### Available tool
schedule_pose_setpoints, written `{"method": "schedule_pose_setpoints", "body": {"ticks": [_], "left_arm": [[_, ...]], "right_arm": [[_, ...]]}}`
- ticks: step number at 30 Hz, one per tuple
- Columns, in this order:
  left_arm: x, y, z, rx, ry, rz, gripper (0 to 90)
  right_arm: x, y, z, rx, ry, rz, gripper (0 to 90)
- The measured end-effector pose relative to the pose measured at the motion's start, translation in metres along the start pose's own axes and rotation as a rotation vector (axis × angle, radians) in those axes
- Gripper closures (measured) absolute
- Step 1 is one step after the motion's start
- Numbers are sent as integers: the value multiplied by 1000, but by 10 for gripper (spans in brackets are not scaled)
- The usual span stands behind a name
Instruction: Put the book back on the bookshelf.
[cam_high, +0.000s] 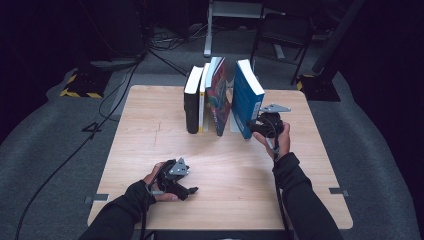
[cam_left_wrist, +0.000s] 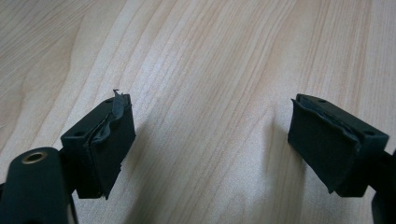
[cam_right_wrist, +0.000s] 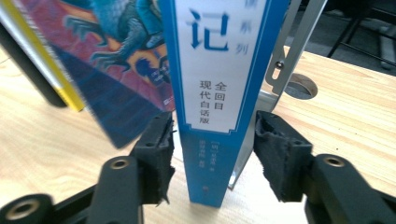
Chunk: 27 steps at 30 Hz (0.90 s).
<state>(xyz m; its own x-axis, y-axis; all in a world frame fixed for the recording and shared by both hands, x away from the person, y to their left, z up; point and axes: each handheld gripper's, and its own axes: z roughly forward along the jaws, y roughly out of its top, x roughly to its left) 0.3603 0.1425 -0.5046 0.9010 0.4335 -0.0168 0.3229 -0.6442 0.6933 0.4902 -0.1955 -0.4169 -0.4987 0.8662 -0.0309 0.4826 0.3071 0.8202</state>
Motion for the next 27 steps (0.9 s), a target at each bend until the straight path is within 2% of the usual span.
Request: {"method": "schedule_pose_setpoints", "body": {"ticks": [2, 10, 12, 13, 17, 27], "left_arm": [[0, 0, 0, 0, 0, 0, 150], [0, 0, 0, 0, -1, -1, 150], [0, 0, 0, 2, 0, 0, 150], [0, 0, 0, 2, -1, 0, 150], [0, 0, 0, 2, -1, 0, 150], [0, 1, 0, 2, -1, -2, 150]], "right_arm": [[0, 3, -7, 14, -13, -33, 432], [1, 4, -30, 42, 9, -148, 368], [1, 3, -33, 40, 13, -156, 365], [1, 2, -39, 45, 18, -181, 355], [-1, -1, -49, 63, 34, -221, 325], [1, -14, -70, 83, 40, -301, 285]]}}
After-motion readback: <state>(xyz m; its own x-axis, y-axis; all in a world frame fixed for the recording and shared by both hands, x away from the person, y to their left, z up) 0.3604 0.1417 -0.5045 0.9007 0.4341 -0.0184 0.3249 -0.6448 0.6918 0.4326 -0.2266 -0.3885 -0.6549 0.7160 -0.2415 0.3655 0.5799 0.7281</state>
